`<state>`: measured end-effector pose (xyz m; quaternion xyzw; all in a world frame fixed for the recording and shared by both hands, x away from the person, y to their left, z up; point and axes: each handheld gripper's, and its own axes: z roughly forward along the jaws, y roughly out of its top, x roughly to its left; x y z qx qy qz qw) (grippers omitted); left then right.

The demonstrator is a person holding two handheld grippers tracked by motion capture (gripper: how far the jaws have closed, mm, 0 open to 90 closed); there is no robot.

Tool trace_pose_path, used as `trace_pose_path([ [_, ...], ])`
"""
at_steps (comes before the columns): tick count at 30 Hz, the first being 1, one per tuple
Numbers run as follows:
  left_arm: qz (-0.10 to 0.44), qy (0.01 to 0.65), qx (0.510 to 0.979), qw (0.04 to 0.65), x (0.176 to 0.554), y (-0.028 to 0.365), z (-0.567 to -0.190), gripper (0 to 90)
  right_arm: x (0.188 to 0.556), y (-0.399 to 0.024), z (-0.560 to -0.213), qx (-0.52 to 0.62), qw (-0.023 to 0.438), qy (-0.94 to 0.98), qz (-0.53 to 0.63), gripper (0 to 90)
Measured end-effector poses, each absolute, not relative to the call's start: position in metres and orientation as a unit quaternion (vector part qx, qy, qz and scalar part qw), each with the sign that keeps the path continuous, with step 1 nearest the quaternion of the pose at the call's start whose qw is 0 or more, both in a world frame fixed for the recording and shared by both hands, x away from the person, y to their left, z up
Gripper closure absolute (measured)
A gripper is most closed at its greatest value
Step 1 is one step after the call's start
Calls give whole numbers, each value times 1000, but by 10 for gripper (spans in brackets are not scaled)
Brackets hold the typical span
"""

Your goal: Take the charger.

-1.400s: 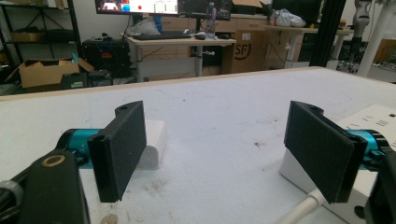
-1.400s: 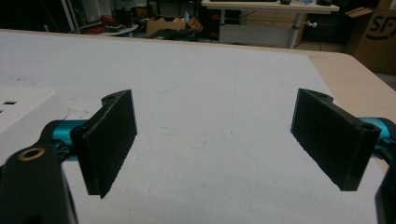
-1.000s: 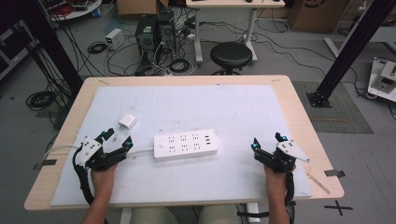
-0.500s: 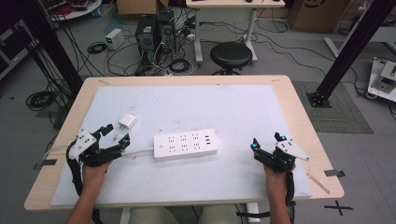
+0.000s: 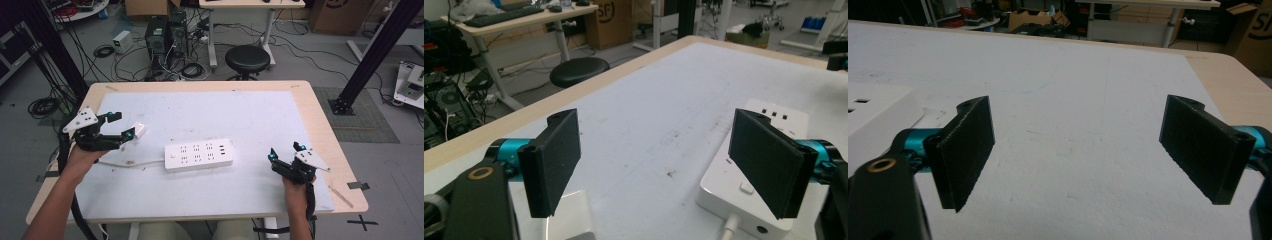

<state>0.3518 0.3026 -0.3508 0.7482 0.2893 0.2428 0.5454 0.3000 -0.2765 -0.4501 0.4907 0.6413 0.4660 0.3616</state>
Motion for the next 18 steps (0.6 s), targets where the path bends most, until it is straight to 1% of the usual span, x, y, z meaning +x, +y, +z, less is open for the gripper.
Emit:
trace_pose_path([
  [8,247,273,765,528,366,300,-340,212,301,-276,-450,488,361,646,463,148],
  [11,245,269,776,516,376,299,-336,212,301,-276,-450,488,361,646,462,148],
  [18,238,292,789,485,394,304,-345,212,302,-276,-450,488,360,648,460,148],
])
